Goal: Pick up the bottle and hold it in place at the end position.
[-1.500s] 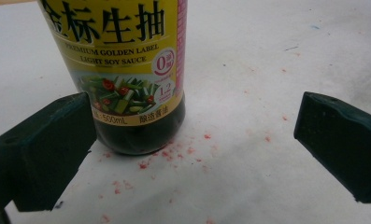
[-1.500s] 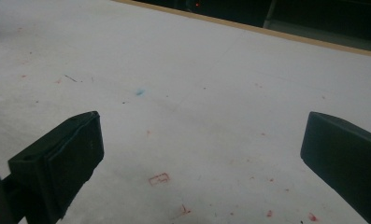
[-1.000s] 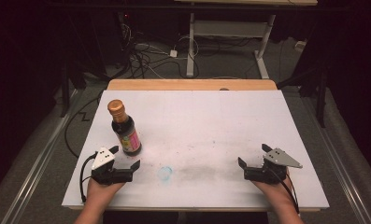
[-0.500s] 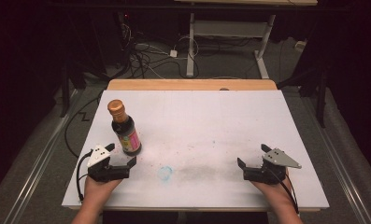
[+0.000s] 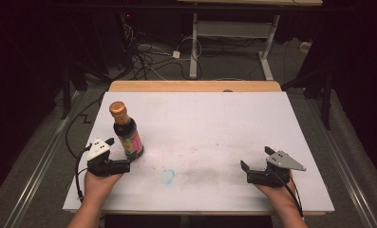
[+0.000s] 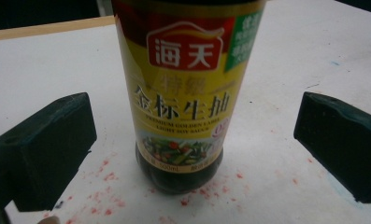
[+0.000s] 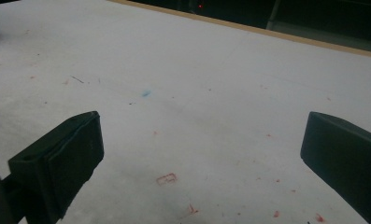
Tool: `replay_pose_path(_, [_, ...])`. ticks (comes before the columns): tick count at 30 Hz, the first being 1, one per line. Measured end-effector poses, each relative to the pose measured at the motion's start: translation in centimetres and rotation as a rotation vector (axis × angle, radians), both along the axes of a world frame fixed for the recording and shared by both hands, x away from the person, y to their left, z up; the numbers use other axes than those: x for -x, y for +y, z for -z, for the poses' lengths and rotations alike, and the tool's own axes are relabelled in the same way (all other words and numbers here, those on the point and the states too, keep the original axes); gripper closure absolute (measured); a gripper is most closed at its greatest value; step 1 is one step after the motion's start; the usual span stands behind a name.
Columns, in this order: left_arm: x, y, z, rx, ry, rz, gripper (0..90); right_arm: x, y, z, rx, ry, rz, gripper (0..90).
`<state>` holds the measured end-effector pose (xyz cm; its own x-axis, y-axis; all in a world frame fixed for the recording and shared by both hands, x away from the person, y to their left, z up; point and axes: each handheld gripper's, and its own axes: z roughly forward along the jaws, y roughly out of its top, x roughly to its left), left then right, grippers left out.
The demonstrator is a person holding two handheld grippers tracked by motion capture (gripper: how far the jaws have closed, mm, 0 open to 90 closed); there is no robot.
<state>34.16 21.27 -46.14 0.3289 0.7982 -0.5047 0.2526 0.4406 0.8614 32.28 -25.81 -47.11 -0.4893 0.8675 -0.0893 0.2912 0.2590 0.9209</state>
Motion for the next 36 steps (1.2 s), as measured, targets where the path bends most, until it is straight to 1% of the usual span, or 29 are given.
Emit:
replay_pose_path(1, [0.0, 0.0, 0.0, 0.000, 0.000, 0.000, 0.0, 0.0, 0.0, 0.0, 0.000, 0.000, 0.000, 0.3])
replay_pose_path(2, [-0.4, -0.2, -0.3, 0.002, 0.010, 0.005, 0.5, 0.0, 0.0, -0.1, -0.002, -0.001, 0.002, 0.3])
replay_pose_path(3, [-0.4, -0.2, -0.3, 0.002, 0.010, 0.005, 0.6, 0.0, 0.0, -0.1, -0.003, -0.002, 0.001, 0.3])
replay_pose_path(4, [-1.0, -0.5, -0.5, -0.015, 0.015, 0.002, 0.6, 0.0, 0.0, -0.1, -0.003, -0.002, 0.003, 0.3])
replay_pose_path(6, [-1.1, -0.6, -0.6, -0.016, 0.012, 0.003, 2.9, 0.0, -0.1, -0.1, -0.006, -0.003, 0.006, 0.3])
replay_pose_path(7, [-1.6, -0.7, -0.8, -0.005, 0.013, 0.000, 3.6, 0.1, -0.1, -0.2, -0.009, -0.001, 0.010, 0.3])
replay_pose_path(10, [-2.1, -0.7, -0.9, 0.000, 0.009, 0.002, 7.1, 0.0, -0.2, -0.2, -0.010, -0.002, 0.009, 0.3])
replay_pose_path(11, [-2.1, -0.8, -1.0, -0.008, 0.001, 0.001, 9.3, 0.0, -0.1, -0.2, -0.008, -0.003, 0.007, 0.3])
replay_pose_path(13, [-2.2, -0.9, -1.2, -0.002, -0.016, 0.001, 14.3, 0.0, -0.1, -0.2, -0.007, -0.003, 0.005, 0.3])
replay_pose_path(14, [-2.2, -0.9, -1.3, 0.003, -0.017, 0.001, 14.6, 0.0, -0.1, -0.2, -0.004, -0.005, 0.002, 0.3])
replay_pose_path(18, [-2.4, -1.1, -1.5, 0.002, -0.023, 0.003, 16.2, 0.1, 0.0, -0.2, -0.004, -0.006, -0.002, 0.3])
replay_pose_path(19, [-2.5, -1.2, -1.6, -0.003, -0.025, 0.002, 16.2, 0.1, 0.0, -0.2, -0.003, -0.006, -0.003, 0.3])
replay_pose_path(21, [-2.6, -1.3, -1.8, -0.012, -0.038, -0.008, 19.3, 0.0, 0.0, -0.1, 0.000, -0.006, -0.005, 0.3])
replay_pose_path(26, [-2.8, -1.4, -1.7, -0.028, -0.035, -0.018, 26.0, 0.1, 0.0, -0.1, -0.003, -0.001, -0.002, 0.3])
replay_pose_path(29, [-2.9, -1.5, -1.6, -0.035, -0.036, -0.015, 26.8, 0.1, 0.0, -0.1, -0.001, -0.003, -0.004, 0.3])
replay_pose_path(34, [-3.0, -1.4, -1.6, -0.030, -0.032, -0.009, 28.2, 0.1, -0.1, -0.1, 0.001, -0.003, -0.002, 0.3])
replay_pose_path(36, [-3.0, -1.4, -1.6, -0.034, -0.031, -0.008, 28.6, 0.1, -0.1, 0.0, -0.003, 0.006, -0.002, 0.3])
